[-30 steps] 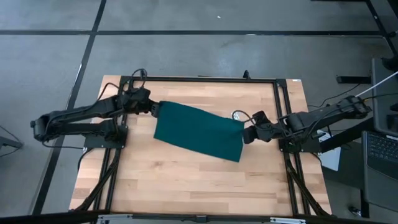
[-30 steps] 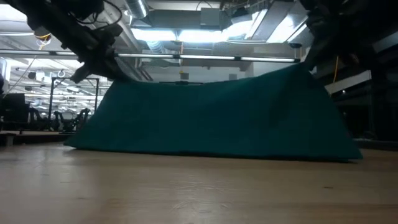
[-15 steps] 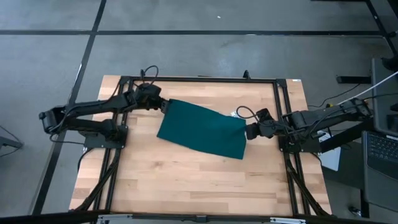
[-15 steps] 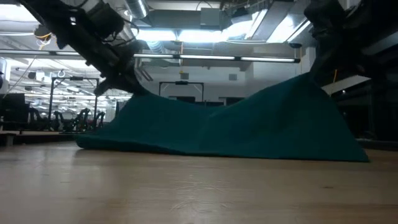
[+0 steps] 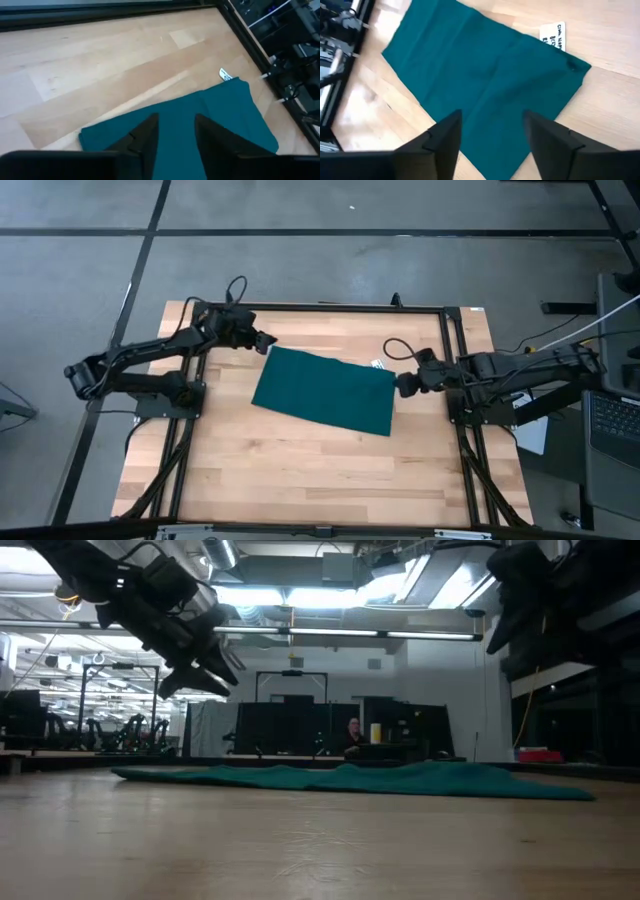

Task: Fold microfiber towels
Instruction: Fold the dark green napkin

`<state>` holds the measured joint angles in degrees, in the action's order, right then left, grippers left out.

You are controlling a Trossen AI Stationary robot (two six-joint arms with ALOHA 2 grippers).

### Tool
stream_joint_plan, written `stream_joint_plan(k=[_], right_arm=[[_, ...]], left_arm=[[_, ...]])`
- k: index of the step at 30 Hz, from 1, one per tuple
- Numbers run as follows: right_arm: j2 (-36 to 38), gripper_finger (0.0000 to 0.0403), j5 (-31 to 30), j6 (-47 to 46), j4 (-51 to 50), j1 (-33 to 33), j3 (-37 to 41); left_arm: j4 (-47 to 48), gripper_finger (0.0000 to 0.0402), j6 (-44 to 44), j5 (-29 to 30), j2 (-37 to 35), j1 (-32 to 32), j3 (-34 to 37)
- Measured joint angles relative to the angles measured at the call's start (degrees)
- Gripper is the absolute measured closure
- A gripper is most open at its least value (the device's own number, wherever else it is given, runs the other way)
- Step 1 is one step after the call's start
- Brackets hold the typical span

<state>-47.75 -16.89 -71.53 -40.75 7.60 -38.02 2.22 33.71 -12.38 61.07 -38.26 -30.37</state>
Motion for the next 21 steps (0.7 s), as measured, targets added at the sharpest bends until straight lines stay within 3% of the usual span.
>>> stream_joint_plan(k=[5, 8, 10, 14, 21], right_arm=[[1.70, 0.0166, 3.43, -2.73, 1.11, -0.19, 0.00], [1.27, 0.0168, 5.14, -5.02, 8.40, 1.42, -0.02], [0.19, 0.0176, 6.53, -5.07, 12.25, 3.14, -0.17], [-2.96, 0.0197, 7.23, -9.45, 7.24, 6.65, -0.13], [-6.94, 0.0222, 4.57, -11.77, 9.28, 8.36, -0.07]], left_arm=[[5.76, 0.0260, 2.67, -8.68, -2.60, -1.50, 0.00], [9.70, 0.0255, 4.96, -13.56, -4.99, 2.31, 0.00], [12.63, 0.0252, 5.78, -12.86, -6.46, 5.94, 0.00], [17.94, 0.0246, 6.04, -7.39, -7.93, 11.62, 0.00], [23.17, 0.0236, 9.53, -2.56, -6.63, 16.20, 0.00]])
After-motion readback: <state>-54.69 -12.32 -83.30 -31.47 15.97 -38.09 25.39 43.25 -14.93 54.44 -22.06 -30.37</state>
